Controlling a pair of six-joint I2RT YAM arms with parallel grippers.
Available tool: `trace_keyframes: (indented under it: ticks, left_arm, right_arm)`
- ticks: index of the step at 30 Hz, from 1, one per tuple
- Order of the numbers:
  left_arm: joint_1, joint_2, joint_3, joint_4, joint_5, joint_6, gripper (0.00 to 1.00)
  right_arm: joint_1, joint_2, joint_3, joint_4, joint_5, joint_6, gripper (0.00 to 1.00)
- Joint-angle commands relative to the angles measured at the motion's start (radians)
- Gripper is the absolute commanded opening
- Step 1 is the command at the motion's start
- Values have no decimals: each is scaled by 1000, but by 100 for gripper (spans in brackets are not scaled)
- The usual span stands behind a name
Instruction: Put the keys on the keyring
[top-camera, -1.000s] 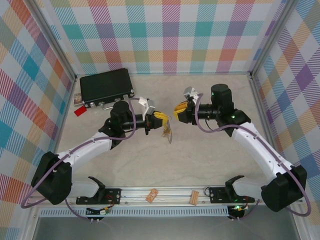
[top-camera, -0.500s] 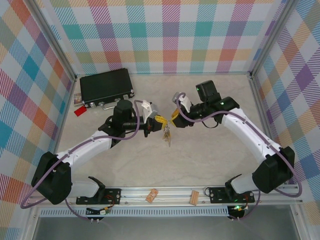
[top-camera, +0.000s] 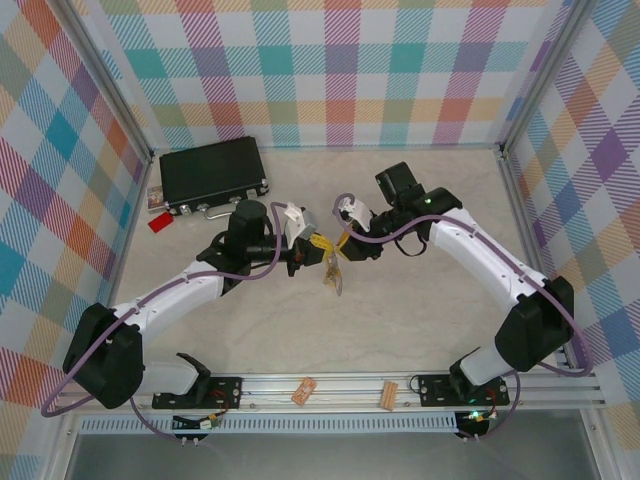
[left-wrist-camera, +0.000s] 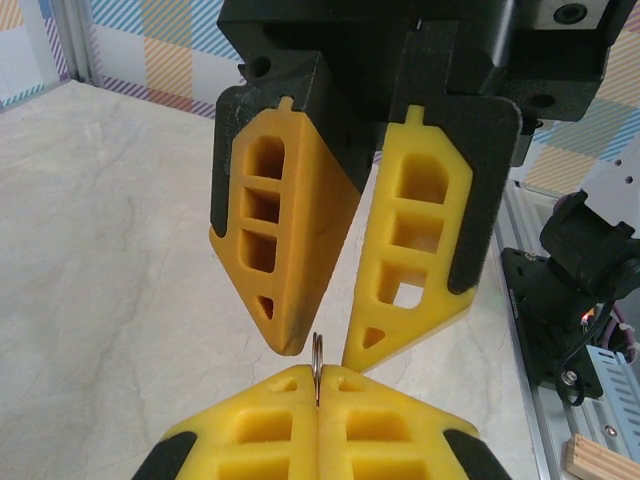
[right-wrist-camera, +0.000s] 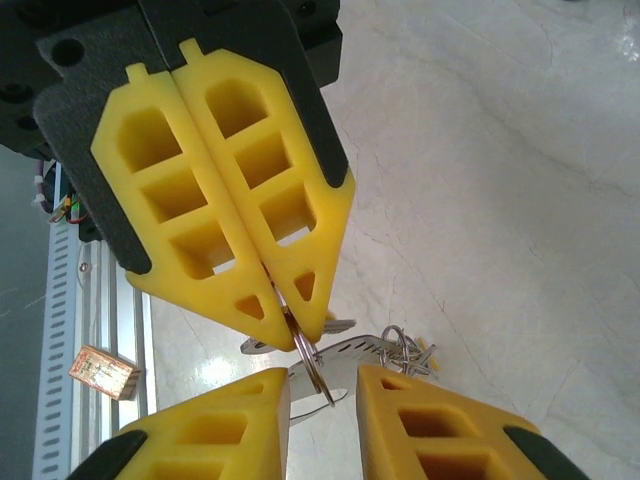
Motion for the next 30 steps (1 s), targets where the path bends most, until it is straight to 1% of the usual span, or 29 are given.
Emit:
trace_keyframes:
  ticks: [1,10,13,18,27,28,30]
  left_arm:
    - [9,8,39,5,29,15,0]
    - [8,21,46,6,40,4,0]
    - [8,25,44,12,28,0,0]
    - [8,17,36,28,2,-7,0]
    - [8,8,28,47,-24,-17,0]
    - [8,6,28,49,-24,-18,0]
    - [8,2,27,54,-23,-19,0]
  right_arm:
    - [5,10,18,-14,-5,-24,24]
    - [14,2,0,20,-45,-30,25]
    - [15,-9,-12,26,-91,-36,23]
    - [18,-14,-18,10,-120,-46,20]
    - [23,-8,-17,-7,-129,-49,19]
    - [23,-6,-16,-6,-123,-48,17]
    - [25,-4,-18,-7,-112,-51,16]
